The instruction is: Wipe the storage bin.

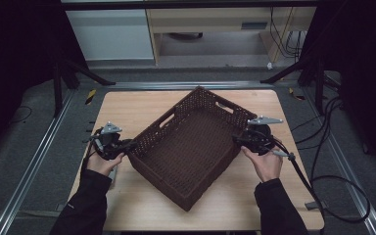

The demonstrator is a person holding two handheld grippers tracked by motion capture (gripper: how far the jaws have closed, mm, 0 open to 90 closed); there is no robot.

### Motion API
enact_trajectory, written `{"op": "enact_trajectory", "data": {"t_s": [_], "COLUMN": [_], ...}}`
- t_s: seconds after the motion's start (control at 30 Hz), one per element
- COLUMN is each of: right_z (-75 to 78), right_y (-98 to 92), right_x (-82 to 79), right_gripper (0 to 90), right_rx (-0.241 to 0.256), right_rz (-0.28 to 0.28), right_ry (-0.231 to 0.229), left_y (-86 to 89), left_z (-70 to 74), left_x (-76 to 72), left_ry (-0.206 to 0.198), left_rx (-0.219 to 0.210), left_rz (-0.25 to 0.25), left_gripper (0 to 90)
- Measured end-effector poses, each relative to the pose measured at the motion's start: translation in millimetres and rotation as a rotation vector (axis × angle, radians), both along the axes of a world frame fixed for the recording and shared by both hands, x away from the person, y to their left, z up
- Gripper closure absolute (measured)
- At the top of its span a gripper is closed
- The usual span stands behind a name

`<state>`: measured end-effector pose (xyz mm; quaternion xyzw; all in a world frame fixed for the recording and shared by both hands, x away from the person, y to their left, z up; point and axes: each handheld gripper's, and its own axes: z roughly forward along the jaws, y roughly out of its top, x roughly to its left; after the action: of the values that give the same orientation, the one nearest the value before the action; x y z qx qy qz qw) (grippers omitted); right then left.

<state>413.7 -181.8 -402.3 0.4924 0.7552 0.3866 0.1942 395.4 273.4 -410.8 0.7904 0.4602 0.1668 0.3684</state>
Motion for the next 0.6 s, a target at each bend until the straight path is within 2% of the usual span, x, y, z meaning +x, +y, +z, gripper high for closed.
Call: {"op": "enact_trajectory", "data": {"t_s": [0.07,0.13,0.23,0.27,0.3,0.37,0.47,0.53,0.6], "right_z": [0.0,-0.5,-1.4,-2.2,-2.2,-2.1,-1.6,-0.3,1.8], "right_y": [-0.5,-0.8,-1.4,-1.8,-1.8,-1.9,-1.4,-1.5,-1.5], "right_x": [1.3,2.9,6.1,8.5,8.5,10.8,10.6,8.8,6.0], "right_gripper": [54.6,55.0,55.6,55.8,55.8,55.6,53.2,52.9,51.6], "right_rx": [-0.007,-0.008,-0.009,-0.008,-0.008,-0.007,-0.014,-0.019,-0.028], "right_rz": [-0.009,-0.012,-0.02,-0.027,-0.027,-0.031,-0.035,-0.039,-0.037], "right_ry": [-0.005,-0.006,-0.014,-0.017,-0.017,-0.017,-0.019,-0.028,-0.038], "left_y": [0.1,-1.0,-6.5,-8.4,-10.3,-13.7,-15.6,-14.3,-11.9], "left_z": [1.1,0.7,-3.5,-5.1,-6.3,-6.3,-6.9,-8.8,-10.8], "left_x": [2.8,6.3,9.7,10.2,10.1,8.6,6.5,5.0,4.1], "left_ry": [-0.008,-0.006,0.012,0.024,0.028,0.029,0.012,0.0,0.001], "left_rx": [0.018,0.015,0.044,0.047,0.059,0.068,0.094,0.079,0.043], "left_rz": [0.002,-0.005,-0.022,-0.025,-0.031,-0.034,-0.031,-0.029,-0.023], "left_gripper": [67.6,67.7,69.0,73.7,73.7,79.9,80.0,80.0,80.0]}}
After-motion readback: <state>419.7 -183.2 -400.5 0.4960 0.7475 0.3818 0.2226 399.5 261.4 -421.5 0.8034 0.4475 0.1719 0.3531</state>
